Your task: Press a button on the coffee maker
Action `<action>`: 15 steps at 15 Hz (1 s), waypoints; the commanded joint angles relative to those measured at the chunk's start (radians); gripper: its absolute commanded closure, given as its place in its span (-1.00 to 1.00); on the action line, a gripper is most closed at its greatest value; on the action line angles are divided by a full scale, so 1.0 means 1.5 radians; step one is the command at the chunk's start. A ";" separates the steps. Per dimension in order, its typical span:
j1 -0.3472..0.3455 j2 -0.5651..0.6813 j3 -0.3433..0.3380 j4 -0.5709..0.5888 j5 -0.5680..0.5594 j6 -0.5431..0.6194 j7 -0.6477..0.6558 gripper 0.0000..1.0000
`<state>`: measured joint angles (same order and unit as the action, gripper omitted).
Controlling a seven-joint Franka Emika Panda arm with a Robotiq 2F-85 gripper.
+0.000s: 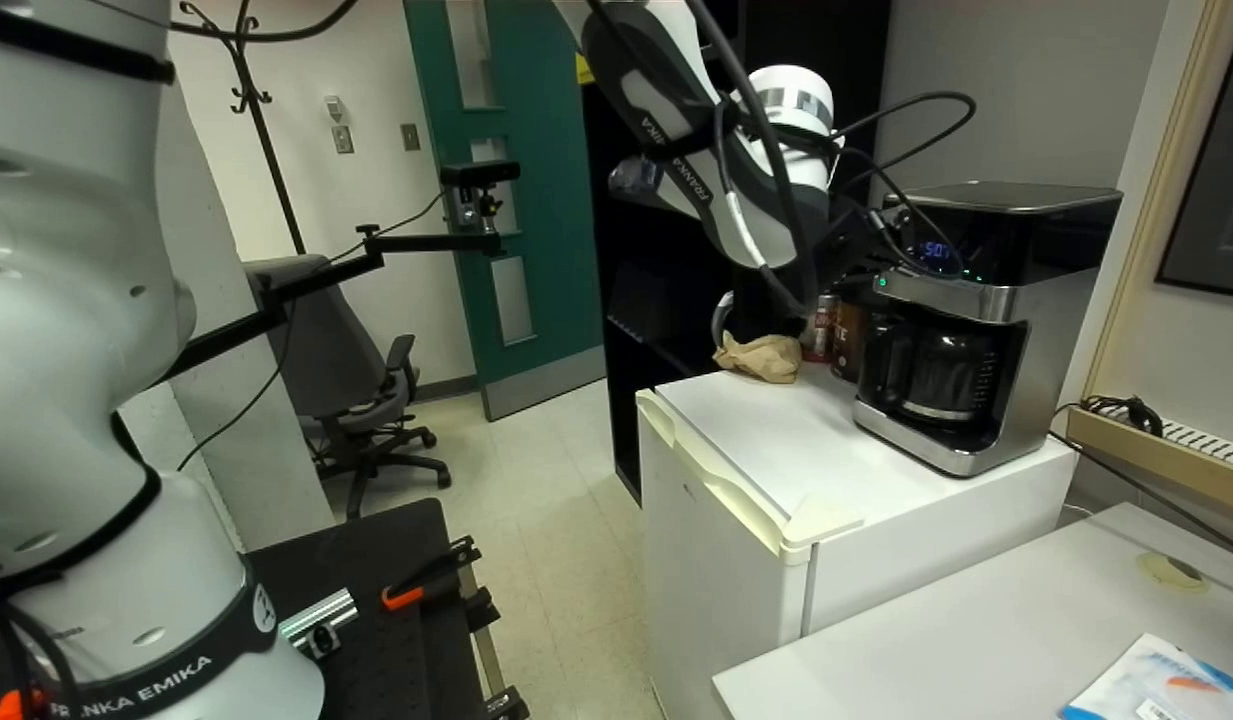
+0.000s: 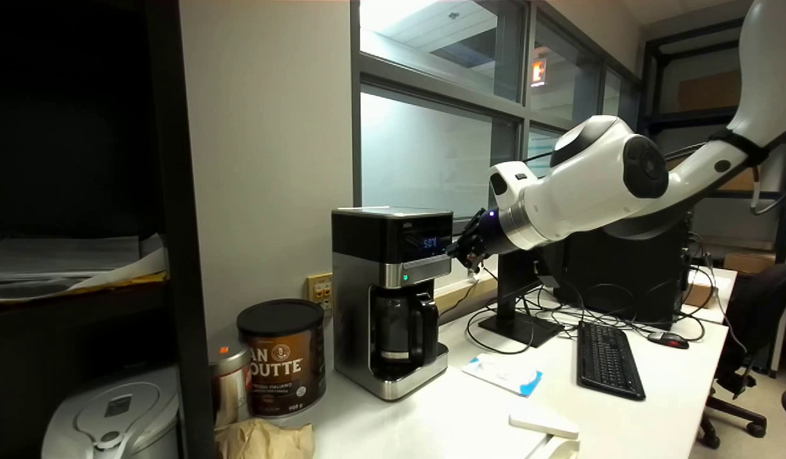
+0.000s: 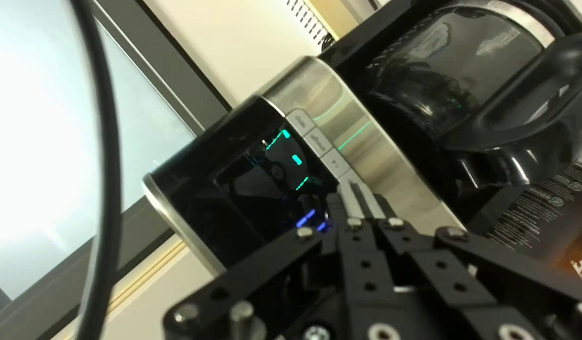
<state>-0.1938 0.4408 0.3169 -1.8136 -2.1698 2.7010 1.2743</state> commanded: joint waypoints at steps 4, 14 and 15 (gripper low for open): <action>-0.029 -0.021 -0.002 -0.015 0.010 0.008 0.018 0.99; -0.045 -0.008 0.000 -0.003 0.025 -0.004 0.011 0.99; -0.044 -0.007 0.001 -0.002 0.028 -0.006 0.011 0.99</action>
<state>-0.2603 0.4291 0.3155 -1.8209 -2.1445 2.6991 1.2808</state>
